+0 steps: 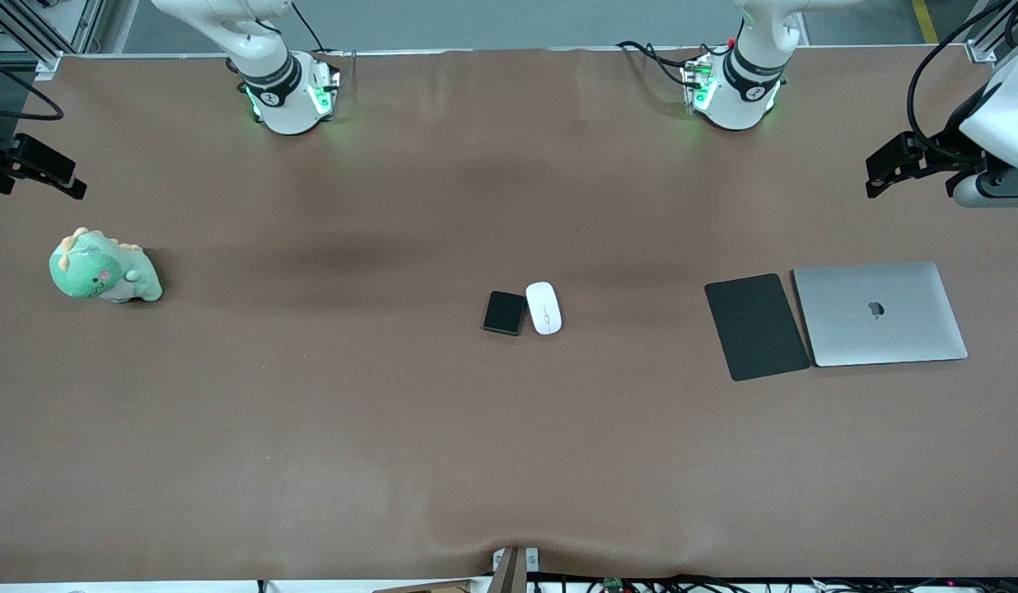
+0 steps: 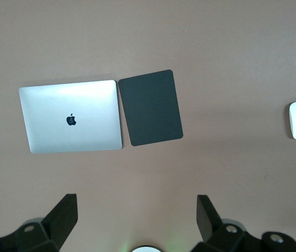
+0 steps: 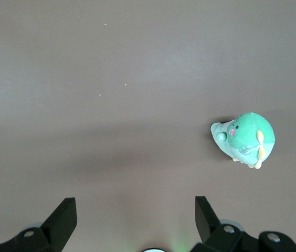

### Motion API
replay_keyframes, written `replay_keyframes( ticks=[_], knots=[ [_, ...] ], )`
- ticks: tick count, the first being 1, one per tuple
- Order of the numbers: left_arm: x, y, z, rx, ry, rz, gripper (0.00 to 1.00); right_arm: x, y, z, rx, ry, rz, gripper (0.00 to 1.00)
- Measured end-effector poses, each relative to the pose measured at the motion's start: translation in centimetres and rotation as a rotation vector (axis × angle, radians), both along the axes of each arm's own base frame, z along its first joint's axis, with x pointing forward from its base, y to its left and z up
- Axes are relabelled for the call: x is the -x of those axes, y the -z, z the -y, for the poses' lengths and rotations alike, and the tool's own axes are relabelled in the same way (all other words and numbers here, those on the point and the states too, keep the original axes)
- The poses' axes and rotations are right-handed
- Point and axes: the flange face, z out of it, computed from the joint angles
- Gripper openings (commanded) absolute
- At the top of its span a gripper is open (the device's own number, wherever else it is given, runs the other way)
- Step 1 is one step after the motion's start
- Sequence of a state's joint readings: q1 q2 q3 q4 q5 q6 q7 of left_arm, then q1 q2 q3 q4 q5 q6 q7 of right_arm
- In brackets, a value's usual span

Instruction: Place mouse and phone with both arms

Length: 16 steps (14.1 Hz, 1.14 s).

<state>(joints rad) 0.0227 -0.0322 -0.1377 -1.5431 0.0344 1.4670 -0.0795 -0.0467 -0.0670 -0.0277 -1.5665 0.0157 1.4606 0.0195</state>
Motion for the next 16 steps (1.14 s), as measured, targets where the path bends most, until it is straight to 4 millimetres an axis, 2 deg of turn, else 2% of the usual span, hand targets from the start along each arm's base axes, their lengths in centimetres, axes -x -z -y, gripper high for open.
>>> replay_keyframes(
  ticks=[10,16],
  knots=[
    [-0.4,0.9,0.6,0.0,0.011,-0.018,1.0,-0.3,0.5,0.5,-0.001,0.009,-0.009,1.0],
    [-1.4,2.8,1.1,0.001,0.021,-0.054,1.0,-0.9,1.6,0.9,-0.002,0.015,-0.031,1.0]
  ],
)
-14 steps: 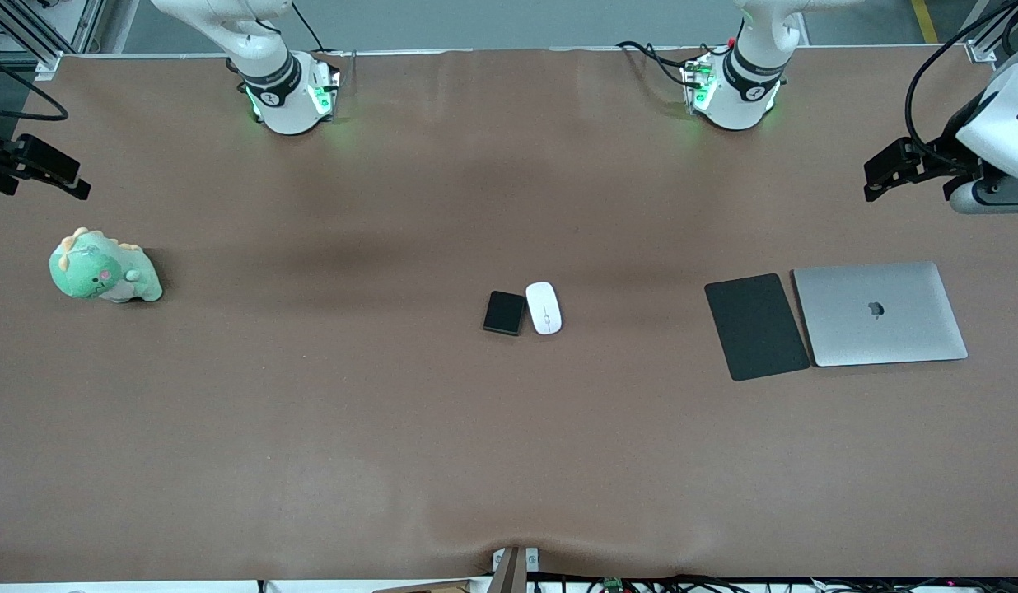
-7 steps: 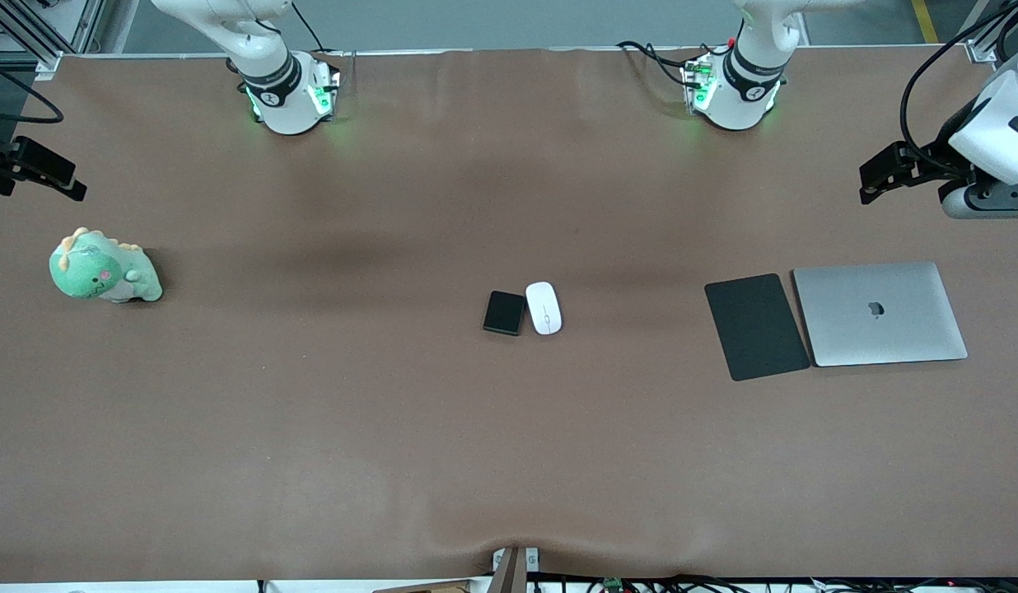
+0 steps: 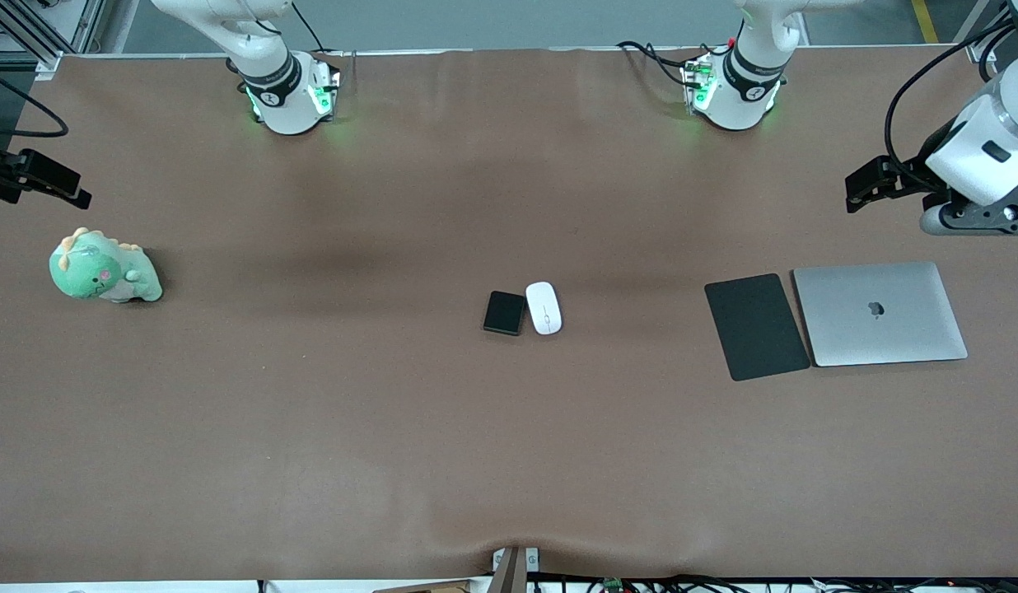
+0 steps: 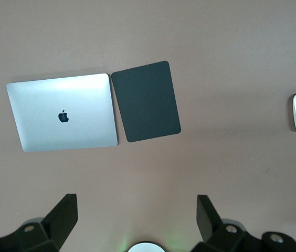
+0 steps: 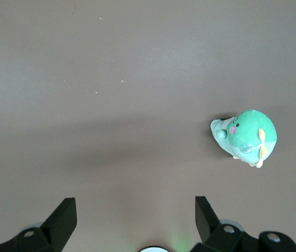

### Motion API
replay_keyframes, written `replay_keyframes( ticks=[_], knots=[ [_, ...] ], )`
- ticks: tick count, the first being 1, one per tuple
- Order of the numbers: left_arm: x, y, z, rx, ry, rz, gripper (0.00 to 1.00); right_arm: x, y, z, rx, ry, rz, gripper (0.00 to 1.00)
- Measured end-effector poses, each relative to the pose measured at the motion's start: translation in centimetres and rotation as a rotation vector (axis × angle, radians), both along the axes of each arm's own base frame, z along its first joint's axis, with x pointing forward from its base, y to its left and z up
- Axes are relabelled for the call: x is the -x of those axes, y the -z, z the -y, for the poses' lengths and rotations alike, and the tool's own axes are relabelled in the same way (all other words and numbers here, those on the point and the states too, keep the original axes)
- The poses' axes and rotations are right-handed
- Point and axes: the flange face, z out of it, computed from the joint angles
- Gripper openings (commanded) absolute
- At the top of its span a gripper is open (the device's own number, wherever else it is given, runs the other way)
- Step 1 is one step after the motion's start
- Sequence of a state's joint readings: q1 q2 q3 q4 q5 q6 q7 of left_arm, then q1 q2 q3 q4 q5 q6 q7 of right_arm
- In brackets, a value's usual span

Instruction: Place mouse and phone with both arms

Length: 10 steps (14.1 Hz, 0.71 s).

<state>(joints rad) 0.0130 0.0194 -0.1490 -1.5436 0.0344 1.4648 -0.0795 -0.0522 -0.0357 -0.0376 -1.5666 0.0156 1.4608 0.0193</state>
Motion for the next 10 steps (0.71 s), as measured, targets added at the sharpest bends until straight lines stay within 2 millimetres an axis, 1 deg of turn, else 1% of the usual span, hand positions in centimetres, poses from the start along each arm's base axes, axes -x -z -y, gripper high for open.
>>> replay_keyframes(
  ticks=[7,10],
  knots=[
    [-0.9,2.0,0.2,0.0,0.004,-0.034,1.0,-0.1,0.1,0.0,0.0,0.0,-0.003,1.0],
    [-1.1,2.4,0.4,0.0,0.008,-0.042,1.0,-0.1,0.1,0.3,0.0,0.006,-0.003,1.0]
  ],
)
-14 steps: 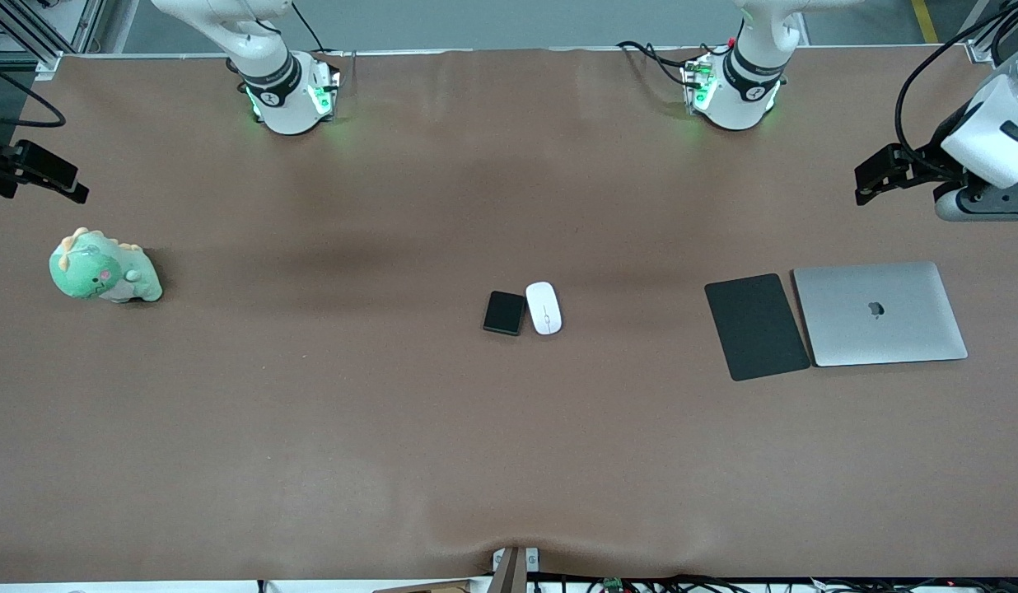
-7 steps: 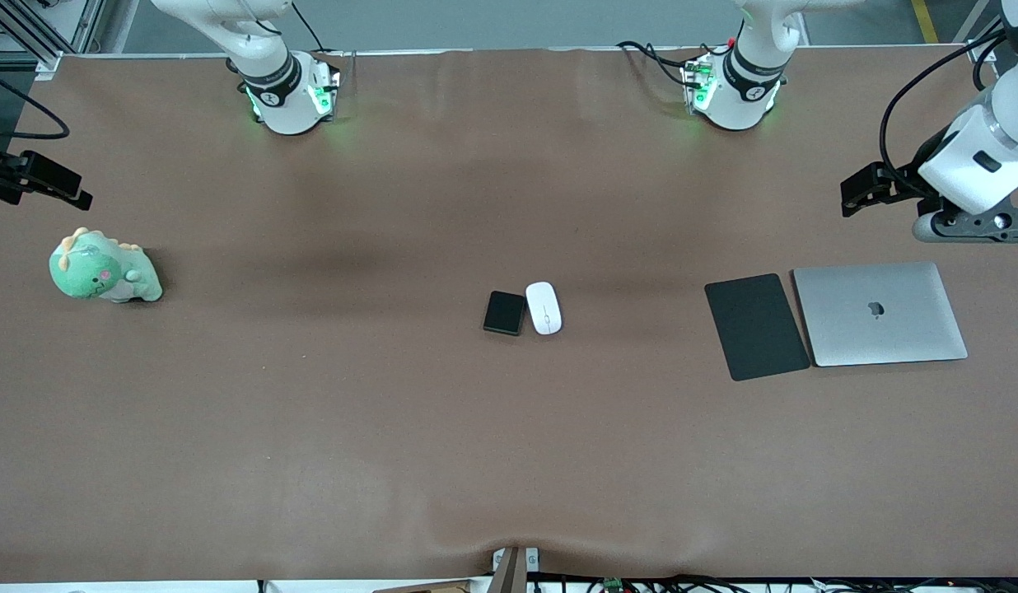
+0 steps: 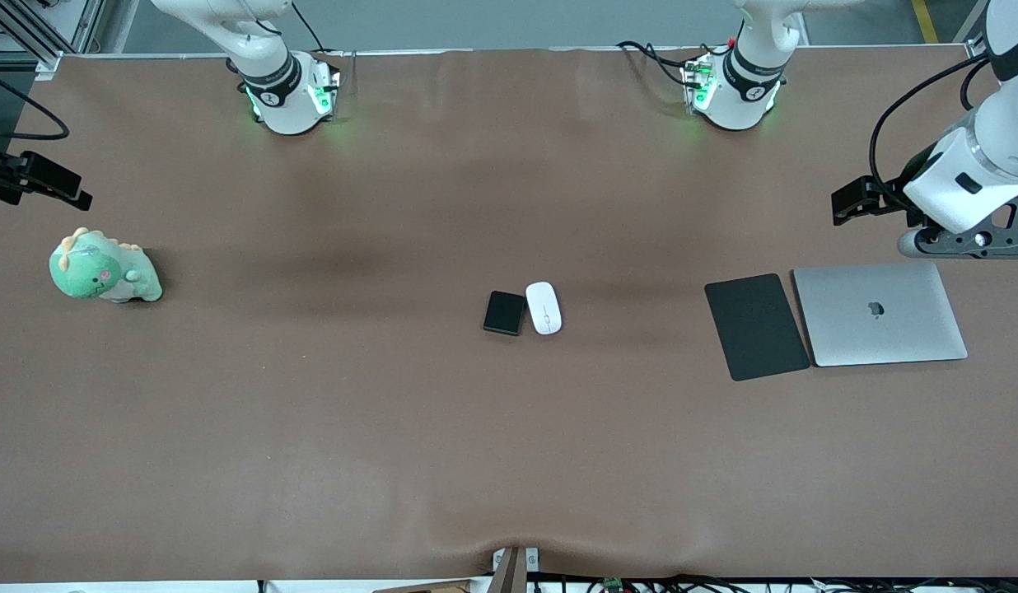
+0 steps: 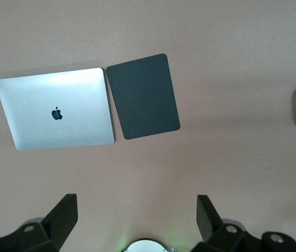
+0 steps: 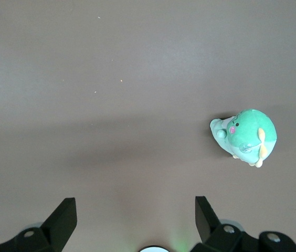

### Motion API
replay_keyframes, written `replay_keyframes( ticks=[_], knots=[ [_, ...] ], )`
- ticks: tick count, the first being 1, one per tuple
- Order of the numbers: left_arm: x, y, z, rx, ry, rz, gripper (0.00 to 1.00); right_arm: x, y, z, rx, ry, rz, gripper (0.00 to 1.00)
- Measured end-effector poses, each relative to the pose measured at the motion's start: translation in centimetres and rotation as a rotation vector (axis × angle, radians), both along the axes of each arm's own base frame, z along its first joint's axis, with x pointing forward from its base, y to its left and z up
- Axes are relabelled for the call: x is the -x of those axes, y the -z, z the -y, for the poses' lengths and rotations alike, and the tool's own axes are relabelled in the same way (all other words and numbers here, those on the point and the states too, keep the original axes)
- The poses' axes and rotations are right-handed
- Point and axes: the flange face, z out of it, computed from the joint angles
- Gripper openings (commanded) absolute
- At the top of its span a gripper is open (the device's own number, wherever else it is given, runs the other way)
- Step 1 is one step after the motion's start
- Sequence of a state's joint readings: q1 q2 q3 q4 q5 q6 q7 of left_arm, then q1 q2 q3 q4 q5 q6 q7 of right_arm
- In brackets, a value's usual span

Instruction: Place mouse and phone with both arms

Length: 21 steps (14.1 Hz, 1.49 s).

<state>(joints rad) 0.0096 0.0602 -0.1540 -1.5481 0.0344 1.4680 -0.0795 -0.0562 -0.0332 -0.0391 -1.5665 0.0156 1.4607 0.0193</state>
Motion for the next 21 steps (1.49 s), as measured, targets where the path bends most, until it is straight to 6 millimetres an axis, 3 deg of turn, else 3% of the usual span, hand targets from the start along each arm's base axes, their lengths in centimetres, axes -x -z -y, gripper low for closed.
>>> replay_keyframes(
  ticks=[14,21],
  knots=[
    [0.1,0.3,0.3,-0.001,0.005,-0.006,1.0,-0.5,0.9,0.3,-0.001,0.005,-0.017,1.0],
    [-0.2,1.5,0.4,-0.001,0.007,-0.01,1.0,-0.7,1.3,0.3,-0.001,0.005,-0.024,1.0]
  ],
)
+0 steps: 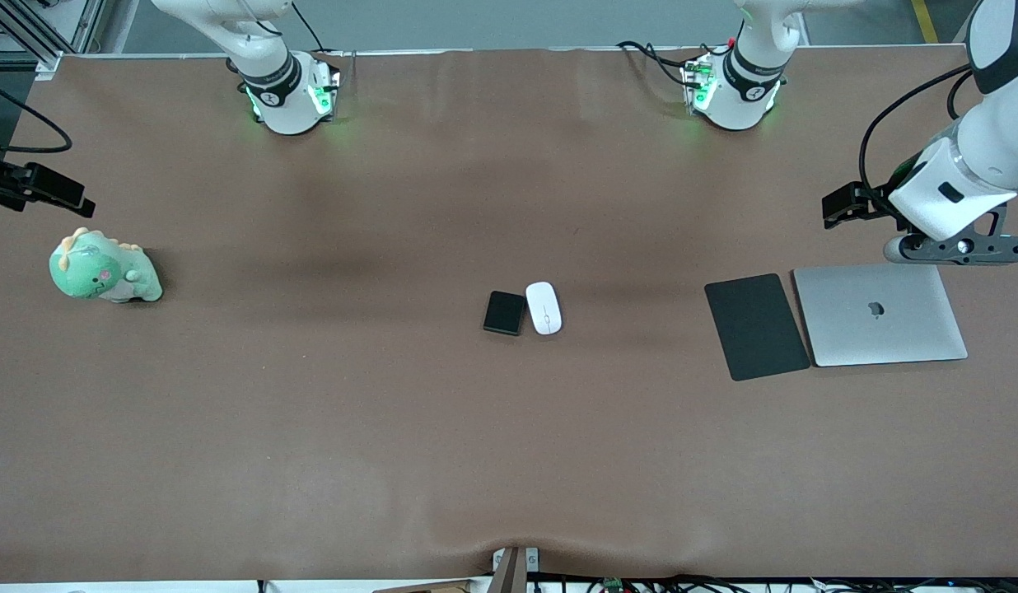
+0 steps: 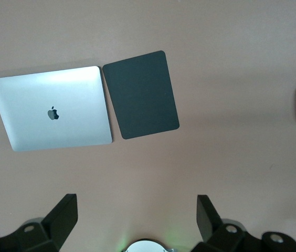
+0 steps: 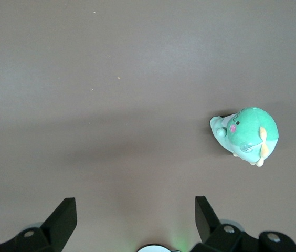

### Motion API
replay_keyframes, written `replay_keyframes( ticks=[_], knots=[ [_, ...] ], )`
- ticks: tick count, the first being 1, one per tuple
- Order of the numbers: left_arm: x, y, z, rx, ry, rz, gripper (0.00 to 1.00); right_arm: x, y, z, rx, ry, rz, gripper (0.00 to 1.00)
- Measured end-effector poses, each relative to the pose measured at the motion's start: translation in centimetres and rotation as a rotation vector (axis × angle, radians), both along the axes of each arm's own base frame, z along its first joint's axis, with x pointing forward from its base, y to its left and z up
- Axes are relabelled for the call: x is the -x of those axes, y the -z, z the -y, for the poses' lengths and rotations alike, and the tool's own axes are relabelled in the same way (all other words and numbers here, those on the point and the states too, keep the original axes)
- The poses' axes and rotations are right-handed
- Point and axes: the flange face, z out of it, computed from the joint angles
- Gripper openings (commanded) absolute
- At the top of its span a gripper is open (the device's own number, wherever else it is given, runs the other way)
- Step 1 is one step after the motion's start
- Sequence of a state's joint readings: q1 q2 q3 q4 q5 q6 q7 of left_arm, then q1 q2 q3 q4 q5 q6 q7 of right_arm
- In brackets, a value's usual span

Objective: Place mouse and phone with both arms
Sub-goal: 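Reach the left gripper to the mouse while the right gripper approaches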

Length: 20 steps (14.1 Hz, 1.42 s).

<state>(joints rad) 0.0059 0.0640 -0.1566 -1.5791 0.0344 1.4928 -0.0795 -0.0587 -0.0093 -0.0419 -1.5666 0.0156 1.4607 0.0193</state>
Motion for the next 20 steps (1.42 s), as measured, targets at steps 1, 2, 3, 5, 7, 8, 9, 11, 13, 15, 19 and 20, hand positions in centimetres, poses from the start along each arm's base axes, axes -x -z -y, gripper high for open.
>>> replay_keyframes(
  ticks=[1,2,3,5,7,8,9,11,13,15,19,20],
  knots=[
    [-0.1,0.2,0.0,0.0,0.001,0.001,1.0,0.0,0.0,0.0,0.0,0.0,0.0,1.0],
    [-0.1,0.5,0.1,0.001,0.002,0.003,1.0,0.0,0.0,0.0,0.0,0.0,0.0,1.0],
    [-0.2,0.7,0.1,0.001,0.002,0.003,1.0,0.0,0.0,0.0,0.0,0.0,-0.001,1.0],
    [-0.4,1.3,0.4,0.023,-0.01,0.002,1.0,-0.1,0.1,0.0,0.0,0.0,-0.002,1.0],
    [-0.9,2.3,0.9,0.045,-0.018,0.004,1.0,-0.1,0.2,0.0,0.0,0.0,-0.004,1.0],
    [-1.4,3.2,1.4,0.049,-0.015,0.01,1.0,-0.1,0.2,0.0,0.0,0.0,-0.004,1.0],
    [-1.8,4.3,1.9,0.053,-0.01,0.019,1.0,-0.1,0.2,0.0,0.0,0.0,-0.004,1.0],
    [-2.4,7.2,3.3,0.061,-0.017,0.04,1.0,-0.1,0.2,0.0,0.0,0.0,-0.005,1.0],
    [-2.6,10.3,6.0,0.064,-0.043,0.047,1.0,-0.2,0.4,-0.1,0.0,-0.002,-0.007,1.0],
    [-2.5,12.9,9.8,0.065,-0.061,0.044,1.0,-0.3,0.6,-0.4,-0.001,-0.008,-0.01,1.0],
    [-2.3,17.7,16.1,0.078,-0.082,0.05,1.0,-1.3,2.0,-3.0,-0.016,-0.052,-0.03,1.0],
    [-2.2,18.9,17.6,0.084,-0.093,0.056,1.0,-1.7,2.5,-3.8,-0.028,-0.062,-0.032,1.0]
  ],
)
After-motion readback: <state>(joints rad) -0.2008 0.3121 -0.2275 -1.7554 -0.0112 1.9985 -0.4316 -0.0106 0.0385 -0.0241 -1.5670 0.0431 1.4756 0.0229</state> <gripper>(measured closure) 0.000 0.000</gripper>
